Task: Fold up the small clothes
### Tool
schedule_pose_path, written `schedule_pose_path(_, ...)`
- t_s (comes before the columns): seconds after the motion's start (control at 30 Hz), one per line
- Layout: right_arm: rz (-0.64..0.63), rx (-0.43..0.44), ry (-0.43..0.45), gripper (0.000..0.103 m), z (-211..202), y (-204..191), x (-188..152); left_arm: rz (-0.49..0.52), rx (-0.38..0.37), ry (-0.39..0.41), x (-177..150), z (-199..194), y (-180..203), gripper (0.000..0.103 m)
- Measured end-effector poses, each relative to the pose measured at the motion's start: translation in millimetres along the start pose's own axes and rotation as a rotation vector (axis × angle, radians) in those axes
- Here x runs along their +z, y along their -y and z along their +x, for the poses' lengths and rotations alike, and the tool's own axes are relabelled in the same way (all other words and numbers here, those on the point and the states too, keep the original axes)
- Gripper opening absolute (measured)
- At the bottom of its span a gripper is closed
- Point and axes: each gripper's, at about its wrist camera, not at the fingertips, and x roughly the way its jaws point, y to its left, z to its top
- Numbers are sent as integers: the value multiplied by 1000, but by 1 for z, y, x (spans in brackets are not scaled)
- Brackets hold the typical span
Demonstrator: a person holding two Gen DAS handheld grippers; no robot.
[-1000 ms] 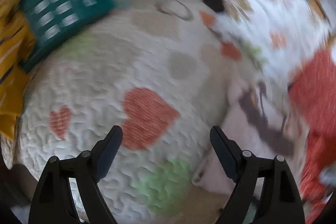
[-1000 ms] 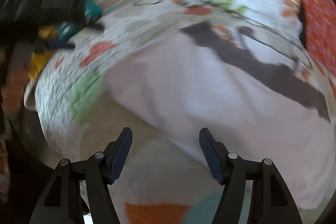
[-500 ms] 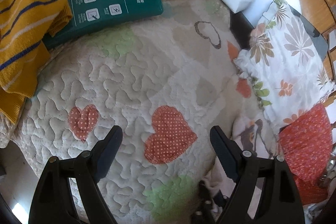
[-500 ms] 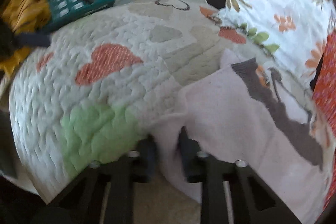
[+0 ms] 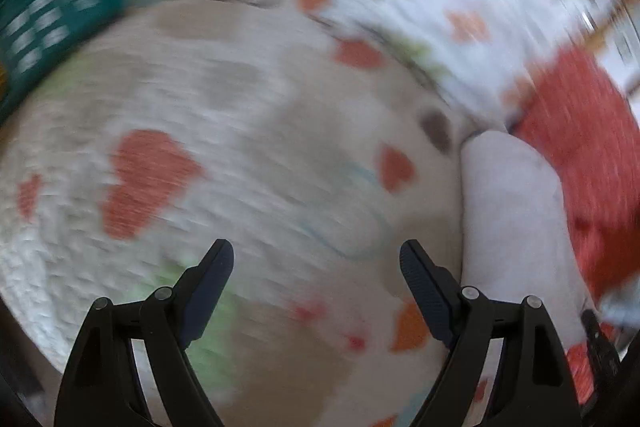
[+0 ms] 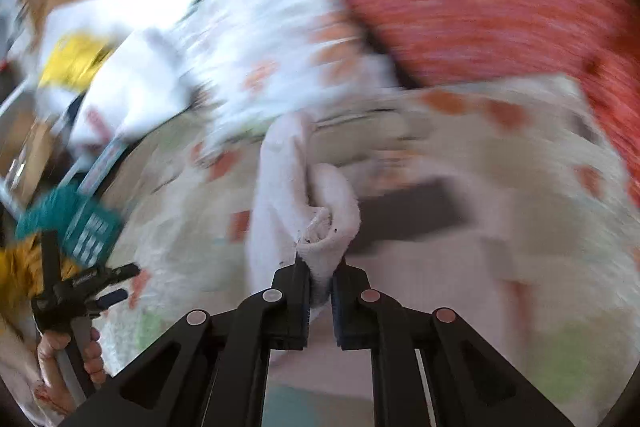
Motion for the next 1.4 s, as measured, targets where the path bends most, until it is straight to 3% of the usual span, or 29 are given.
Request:
schedule_pose_path(0.1,51,-112,-52,9,-14,60,-22,121,-33,-52,-19,20,51,84)
schedule_pose_path(0.2,137,-112,-176,9,0,103,-57,228,-49,-79,-41,33,94,84)
schedule_pose_path(0.33,118,-106,-237,9,11,107,-79,345,-96,-100,-70,45,141,84)
schedule_pose_path(0.43,127,-119,-203,10,5,115,-68,434,-102,-131,-91,57,166,84)
schedule_pose_path(0.5,160,-122,-175,26,-2,124,-60,474,-84,-179,-103,72,176,84)
schedule_pose_path(0.6,212,-148,-108,29,-16,137,-44,489,-73,-265,-118,92,180,86)
schedule_pose_path(0.7,216,-141,-77,30,-17,136,-26,544,-50,-227,-123,88,188,87)
schedule_pose_path(0.77,208,-103,-85,30,-7,131,-13,535,-76,-203,-119,81,188,87)
schedule_pose_path(0.93,128,-53,-172,50,52,113,1,454,-133,-143,-100,62,178,86)
schedule_pose_path(0.97,124,-45,-191,50,63,113,-1,435,-135,-135,-96,60,175,86)
schedule_pose_path(1.07,153,23,-256,7,87,113,-4,384,-132,-119,-82,56,167,86)
schedule_pose_path(1.23,129,-129,-264,7,76,126,-6,354,-82,-143,-72,68,156,86)
schedule_pose_path(1.33,108,-158,-290,8,79,131,-11,388,-62,-163,-81,75,160,87)
schedule_pose_path(1.4,91,-180,-273,18,73,128,-8,449,-27,-154,-91,76,167,87)
